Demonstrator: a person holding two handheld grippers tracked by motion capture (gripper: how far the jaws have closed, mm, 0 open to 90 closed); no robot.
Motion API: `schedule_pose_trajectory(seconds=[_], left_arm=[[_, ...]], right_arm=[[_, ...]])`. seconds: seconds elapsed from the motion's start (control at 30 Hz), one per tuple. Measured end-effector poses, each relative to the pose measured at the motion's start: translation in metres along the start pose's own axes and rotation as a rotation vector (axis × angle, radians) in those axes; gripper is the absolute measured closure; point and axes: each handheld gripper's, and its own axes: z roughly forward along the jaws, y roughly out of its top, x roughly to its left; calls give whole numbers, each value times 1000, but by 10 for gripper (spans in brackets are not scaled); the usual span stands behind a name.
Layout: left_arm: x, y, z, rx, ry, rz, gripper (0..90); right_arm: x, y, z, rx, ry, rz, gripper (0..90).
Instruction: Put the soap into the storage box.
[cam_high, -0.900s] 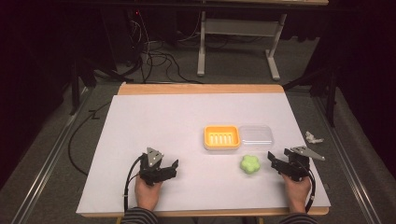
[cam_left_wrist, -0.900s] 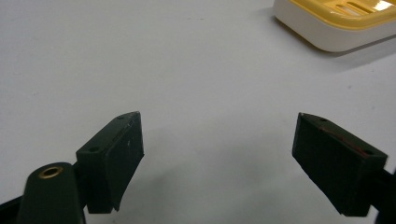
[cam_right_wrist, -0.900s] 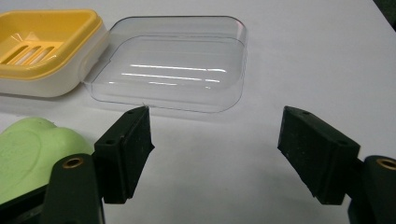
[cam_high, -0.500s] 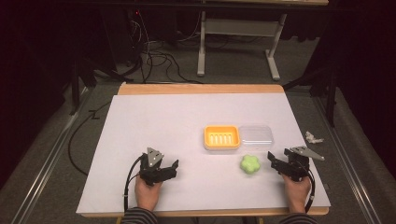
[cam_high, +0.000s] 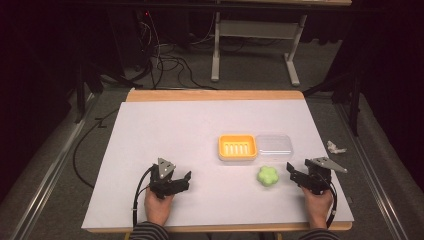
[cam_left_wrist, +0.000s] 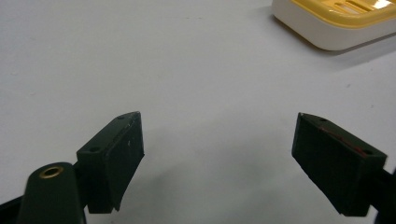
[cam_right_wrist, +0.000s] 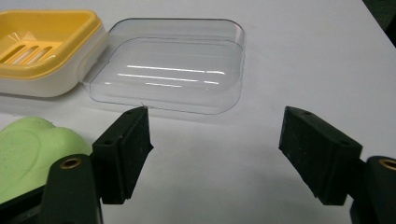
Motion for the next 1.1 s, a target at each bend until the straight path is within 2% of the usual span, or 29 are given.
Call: schedule_pose_trajectory(seconds=[0.67,1.1], left_arm=[[0,0,0,-1,-3,-2,174],[0,0,0,-1,-3,-4,174]], right_arm=[[4,-1,-2,-19,-30,-19,268],[14,-5,-9,-52,-53,-74,293]])
